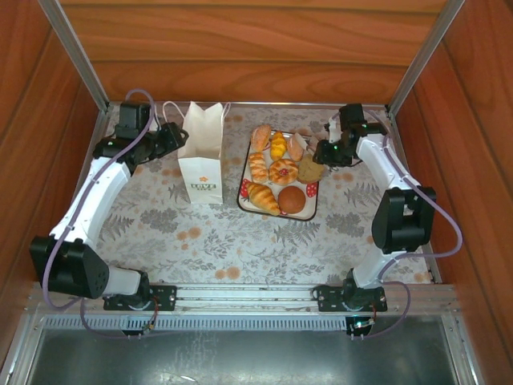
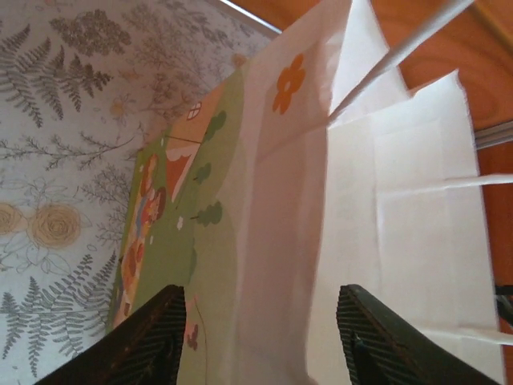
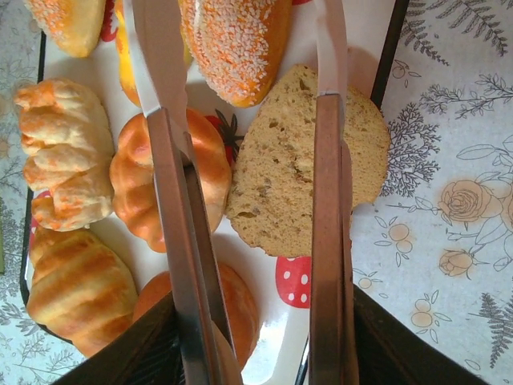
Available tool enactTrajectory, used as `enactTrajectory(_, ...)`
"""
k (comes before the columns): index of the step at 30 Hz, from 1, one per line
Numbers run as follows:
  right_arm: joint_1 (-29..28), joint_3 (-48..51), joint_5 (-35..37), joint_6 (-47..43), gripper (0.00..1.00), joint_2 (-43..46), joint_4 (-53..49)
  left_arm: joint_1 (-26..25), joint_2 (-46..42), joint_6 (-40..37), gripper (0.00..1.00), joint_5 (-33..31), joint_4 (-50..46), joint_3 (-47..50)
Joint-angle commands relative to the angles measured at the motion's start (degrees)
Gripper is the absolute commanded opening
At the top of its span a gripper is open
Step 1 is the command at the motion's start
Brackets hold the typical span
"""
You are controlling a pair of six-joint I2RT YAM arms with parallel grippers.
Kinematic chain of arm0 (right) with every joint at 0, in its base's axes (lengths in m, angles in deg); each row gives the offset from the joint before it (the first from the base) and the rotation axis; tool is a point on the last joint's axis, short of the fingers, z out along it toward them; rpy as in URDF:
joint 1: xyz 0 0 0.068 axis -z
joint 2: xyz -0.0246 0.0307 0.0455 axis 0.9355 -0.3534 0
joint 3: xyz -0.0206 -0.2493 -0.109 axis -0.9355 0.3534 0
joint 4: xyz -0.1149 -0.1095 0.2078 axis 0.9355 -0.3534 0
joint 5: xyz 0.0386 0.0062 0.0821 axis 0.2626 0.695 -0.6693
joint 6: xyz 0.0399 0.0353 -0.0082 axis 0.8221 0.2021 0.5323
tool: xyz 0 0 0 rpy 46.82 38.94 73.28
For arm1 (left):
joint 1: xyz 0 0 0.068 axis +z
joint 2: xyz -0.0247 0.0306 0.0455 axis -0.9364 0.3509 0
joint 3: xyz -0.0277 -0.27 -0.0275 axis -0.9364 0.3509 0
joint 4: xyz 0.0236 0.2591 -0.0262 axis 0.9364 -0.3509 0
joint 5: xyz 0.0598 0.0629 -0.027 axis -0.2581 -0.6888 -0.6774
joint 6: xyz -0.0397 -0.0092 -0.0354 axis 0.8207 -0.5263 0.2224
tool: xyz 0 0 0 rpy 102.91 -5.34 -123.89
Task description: Place the fake bread into the paper bag
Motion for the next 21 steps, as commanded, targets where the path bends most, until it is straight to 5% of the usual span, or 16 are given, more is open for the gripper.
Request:
enactTrajectory(1,-0.6,-2.2,-1.9,0.5,0.50,-1.1,-0.1,0.0,-2.4,-1.3,0.63,-1.2,0.1,0.7)
enactTrajectory(7,-0.7,-3.1,-3.2,0.6,0.52,-3.2,0.0,0.0,-3.0,-1.7,0.74,-0.3,0.0,1.0)
enactTrajectory(21,-1.7,-5.7,-4.9,2.5,0.52,-8.8,-0.2,0.9,-7.9,-3.2,0.78,-2.8,-0.2,3.5)
